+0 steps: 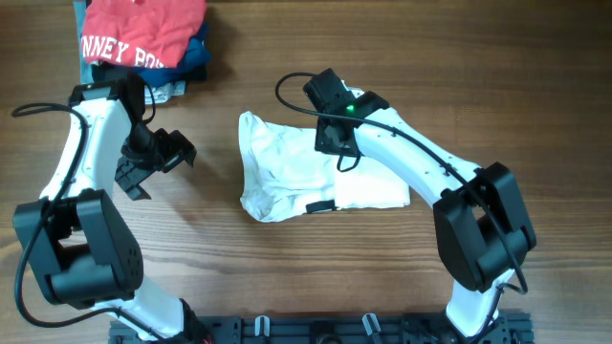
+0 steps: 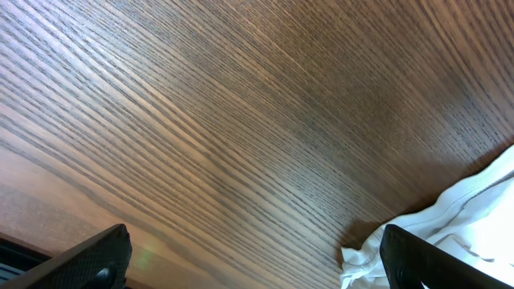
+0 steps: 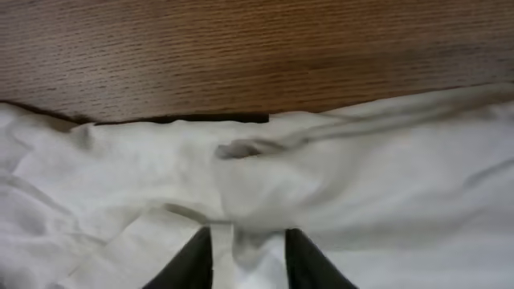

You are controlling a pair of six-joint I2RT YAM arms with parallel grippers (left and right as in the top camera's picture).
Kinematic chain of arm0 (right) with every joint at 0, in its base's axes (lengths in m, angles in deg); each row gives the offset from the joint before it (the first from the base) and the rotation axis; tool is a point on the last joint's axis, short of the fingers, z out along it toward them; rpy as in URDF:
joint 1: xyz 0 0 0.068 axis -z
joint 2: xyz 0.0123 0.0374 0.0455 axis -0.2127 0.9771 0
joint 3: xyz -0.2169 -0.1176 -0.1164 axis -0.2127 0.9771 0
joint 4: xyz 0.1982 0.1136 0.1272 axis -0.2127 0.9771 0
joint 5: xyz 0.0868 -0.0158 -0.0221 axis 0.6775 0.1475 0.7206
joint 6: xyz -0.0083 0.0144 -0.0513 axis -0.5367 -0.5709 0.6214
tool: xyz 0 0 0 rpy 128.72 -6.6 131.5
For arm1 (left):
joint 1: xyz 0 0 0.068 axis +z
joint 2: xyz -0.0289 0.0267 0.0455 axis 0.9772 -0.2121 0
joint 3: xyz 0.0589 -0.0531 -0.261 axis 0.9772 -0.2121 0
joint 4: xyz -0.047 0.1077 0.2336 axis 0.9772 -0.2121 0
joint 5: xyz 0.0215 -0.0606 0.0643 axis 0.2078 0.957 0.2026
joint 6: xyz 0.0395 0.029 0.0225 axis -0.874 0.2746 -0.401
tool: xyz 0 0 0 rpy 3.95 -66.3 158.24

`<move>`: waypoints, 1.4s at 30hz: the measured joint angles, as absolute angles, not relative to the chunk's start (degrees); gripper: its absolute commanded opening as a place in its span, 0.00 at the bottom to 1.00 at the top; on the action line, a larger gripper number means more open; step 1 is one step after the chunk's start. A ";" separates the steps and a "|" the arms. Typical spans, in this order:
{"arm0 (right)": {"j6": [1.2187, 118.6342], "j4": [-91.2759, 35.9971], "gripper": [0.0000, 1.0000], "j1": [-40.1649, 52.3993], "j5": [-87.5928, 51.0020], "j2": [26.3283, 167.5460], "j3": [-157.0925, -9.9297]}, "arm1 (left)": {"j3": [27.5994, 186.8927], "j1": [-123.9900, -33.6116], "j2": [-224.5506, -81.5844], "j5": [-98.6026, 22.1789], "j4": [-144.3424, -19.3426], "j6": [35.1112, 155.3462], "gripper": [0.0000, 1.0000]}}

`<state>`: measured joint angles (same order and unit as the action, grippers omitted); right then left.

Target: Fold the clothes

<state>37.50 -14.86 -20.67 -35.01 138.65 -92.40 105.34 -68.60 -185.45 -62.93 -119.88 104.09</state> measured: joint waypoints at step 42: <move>58.99 12.65 1.00 -5.24 -22.68 121.03 -105.77 | 91.01 -81.22 -193.32 -23.50 -87.19 91.48 0.75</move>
<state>58.99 12.65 -5.24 -22.68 121.03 -105.77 91.01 -81.22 -193.32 -23.50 -87.19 91.48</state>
